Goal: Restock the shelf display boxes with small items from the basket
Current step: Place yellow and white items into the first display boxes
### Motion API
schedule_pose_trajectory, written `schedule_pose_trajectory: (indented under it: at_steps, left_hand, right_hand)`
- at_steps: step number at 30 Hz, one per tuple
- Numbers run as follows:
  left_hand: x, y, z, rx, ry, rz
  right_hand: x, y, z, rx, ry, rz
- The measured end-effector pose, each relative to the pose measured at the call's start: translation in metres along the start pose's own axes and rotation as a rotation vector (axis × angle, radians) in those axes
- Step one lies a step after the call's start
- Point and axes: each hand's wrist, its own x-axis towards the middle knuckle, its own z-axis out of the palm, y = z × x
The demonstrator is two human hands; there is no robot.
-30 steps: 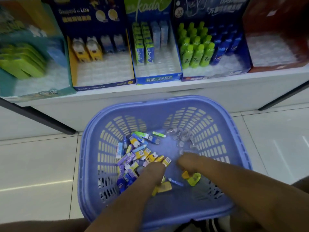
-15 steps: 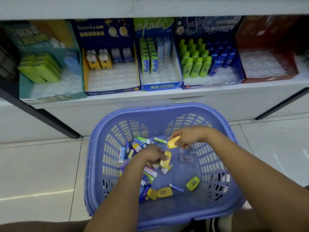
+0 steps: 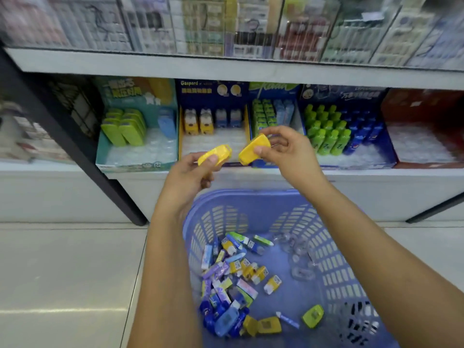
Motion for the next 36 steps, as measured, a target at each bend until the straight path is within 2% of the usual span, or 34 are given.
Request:
schedule_pose_trajectory:
  at_steps: [3,6,10,15,20,28,30,34,36]
  left_hand:
    - [0.000,0.013,-0.028,-0.047,0.226,0.076]
    - [-0.003,0.020,-0.053,-0.032,0.356,0.141]
    - [-0.008,0.023,-0.072,-0.052,0.481,0.201]
    - [-0.009,0.024,-0.086,-0.197,0.478,0.186]
    - [-0.007,0.019,-0.099,-0.134,0.456,0.232]
    - [-0.008,0.019,-0.104,-0.042,0.507,0.241]
    - [-0.009,0.021,-0.103,-0.041,0.489,0.272]
    - [-0.011,0.026,-0.101,0.015,0.450,0.337]
    - [-0.010,0.030,-0.100,0.071,0.435,0.344]
  right_hand:
    - [0.018,-0.020,0.042,-0.054,0.021,-0.154]
    - [0.047,-0.043,0.089,-0.120,0.025,-0.279]
    - [0.092,-0.067,0.155,-0.391,-0.100,-0.373]
    - [0.120,-0.061,0.194,-0.801,-0.217,-0.420]
    - [0.128,-0.055,0.201,-0.853,-0.219,-0.434]
    - [0.143,-0.069,0.204,-1.012,-0.328,-0.280]
    - [0.139,-0.070,0.205,-1.044,-0.289,-0.330]
    - [0.121,-0.058,0.201,-1.182,-0.205,-0.555]
    - [0.120,-0.058,0.198,-1.259,-0.219,-0.564]
